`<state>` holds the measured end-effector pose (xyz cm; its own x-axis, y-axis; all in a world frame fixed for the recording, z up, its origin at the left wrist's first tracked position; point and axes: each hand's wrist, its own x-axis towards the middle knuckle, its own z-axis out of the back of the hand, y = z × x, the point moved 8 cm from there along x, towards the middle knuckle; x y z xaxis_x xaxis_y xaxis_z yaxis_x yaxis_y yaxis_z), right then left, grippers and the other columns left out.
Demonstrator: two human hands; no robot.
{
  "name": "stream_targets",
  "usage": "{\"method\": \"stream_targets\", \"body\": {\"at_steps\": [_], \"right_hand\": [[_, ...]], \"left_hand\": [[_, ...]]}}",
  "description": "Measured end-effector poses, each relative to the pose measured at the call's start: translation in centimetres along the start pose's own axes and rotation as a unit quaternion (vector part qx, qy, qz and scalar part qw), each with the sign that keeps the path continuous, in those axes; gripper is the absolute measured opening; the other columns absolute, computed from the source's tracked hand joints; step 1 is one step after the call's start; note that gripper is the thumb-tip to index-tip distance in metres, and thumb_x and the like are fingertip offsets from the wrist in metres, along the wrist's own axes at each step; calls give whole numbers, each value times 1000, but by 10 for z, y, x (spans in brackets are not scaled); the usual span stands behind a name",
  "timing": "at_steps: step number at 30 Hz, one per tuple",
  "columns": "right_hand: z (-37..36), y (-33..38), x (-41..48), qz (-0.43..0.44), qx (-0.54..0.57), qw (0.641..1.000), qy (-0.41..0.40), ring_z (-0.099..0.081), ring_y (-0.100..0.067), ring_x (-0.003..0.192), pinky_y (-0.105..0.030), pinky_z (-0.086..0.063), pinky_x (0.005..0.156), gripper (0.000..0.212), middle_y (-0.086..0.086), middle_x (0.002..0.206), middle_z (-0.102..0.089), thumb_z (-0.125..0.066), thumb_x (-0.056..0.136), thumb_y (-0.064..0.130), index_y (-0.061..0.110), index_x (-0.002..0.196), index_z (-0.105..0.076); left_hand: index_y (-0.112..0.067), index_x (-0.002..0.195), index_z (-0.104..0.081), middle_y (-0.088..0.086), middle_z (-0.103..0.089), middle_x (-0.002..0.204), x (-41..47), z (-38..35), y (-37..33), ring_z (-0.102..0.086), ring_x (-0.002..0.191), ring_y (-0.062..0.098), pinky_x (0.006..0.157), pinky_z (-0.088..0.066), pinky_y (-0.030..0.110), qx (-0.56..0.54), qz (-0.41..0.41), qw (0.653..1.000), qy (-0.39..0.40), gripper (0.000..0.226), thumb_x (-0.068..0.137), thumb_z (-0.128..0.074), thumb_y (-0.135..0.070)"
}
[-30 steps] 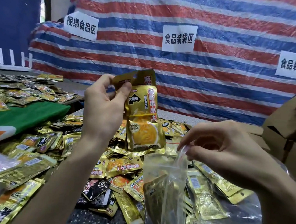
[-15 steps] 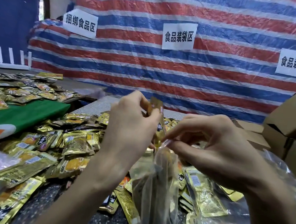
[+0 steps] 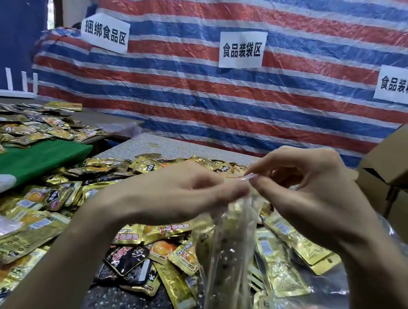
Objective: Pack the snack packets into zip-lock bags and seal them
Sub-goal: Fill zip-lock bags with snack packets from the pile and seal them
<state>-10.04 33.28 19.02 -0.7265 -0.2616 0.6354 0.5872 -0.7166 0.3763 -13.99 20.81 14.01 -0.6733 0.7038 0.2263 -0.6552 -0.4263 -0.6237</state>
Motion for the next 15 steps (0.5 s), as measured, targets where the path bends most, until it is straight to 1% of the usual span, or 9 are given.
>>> {"method": "stream_targets", "body": {"at_steps": [1,2,3,4,6,8,10,13,15], "right_hand": [[0,1,-1,3,-12,1000,4,-64,-3,63,-19,-50,54,9,16,66,-68,-70,82,21,26,81,-78],[-1,2,-1,4,-23,1000,10,-60,3,60,-12,-44,52,9,23,61,-65,-71,82,20,26,79,-78],[-2,2,-2,3,-31,999,19,-57,6,58,-7,-40,51,9,28,58,-61,-72,81,20,26,78,-78],[-3,2,-3,1,-34,999,29,-56,7,57,-7,-39,51,9,30,57,-59,-71,81,21,26,77,-78],[-2,1,-4,-3,-34,999,42,-55,3,57,-11,-40,52,9,27,62,-62,-71,81,26,26,75,-78],[0,1,-6,-7,-28,998,61,-56,1,60,-13,-41,53,11,20,67,-66,-71,79,34,27,74,-78],[-7,-1,-9,-21,-21,992,123,-56,3,60,-10,-40,53,20,16,67,-67,-69,76,45,27,73,-79],[-29,-15,-18,-100,-29,962,254,-57,12,61,-5,-40,54,32,24,65,-66,-70,73,60,30,76,-79],[-40,-30,-22,-163,-34,942,291,-58,16,61,-9,-39,50,32,30,69,-67,-76,70,62,32,80,-78]], "left_hand": [[-43,83,-70,-27,-70,85,-2,1,-5,-64,86,-9,69,-43,8,11,-28,1000,3,33,86,-47,-67],[-39,82,-70,-24,-69,82,-3,2,-8,-64,84,-7,70,-42,8,30,-50,998,-4,22,88,-57,-55],[-33,82,-70,-21,-68,79,-3,4,-9,-63,83,-5,70,-42,10,48,-68,996,-16,16,90,-62,-45],[-28,82,-70,-18,-68,78,-3,6,-9,-63,82,-4,71,-42,11,62,-77,995,-31,13,91,-65,-36],[-22,83,-72,-17,-69,79,-4,13,-7,-62,82,-2,71,-42,12,65,-78,993,-67,11,93,-66,-26],[-21,87,-72,-16,-71,82,-6,19,-5,-64,86,1,75,-45,14,49,-78,993,-79,9,93,-66,-20],[-21,88,-72,-15,-71,83,-7,21,-4,-65,88,3,80,-48,21,42,-90,992,-74,9,93,-66,-17],[-19,91,-72,-14,-70,85,-9,19,-6,-66,91,6,82,-48,31,9,-101,993,-55,7,92,-65,-20],[-16,92,-72,-11,-70,87,-9,18,-5,-66,91,7,82,-45,27,-16,-101,994,-39,11,88,-63,-21]]}}
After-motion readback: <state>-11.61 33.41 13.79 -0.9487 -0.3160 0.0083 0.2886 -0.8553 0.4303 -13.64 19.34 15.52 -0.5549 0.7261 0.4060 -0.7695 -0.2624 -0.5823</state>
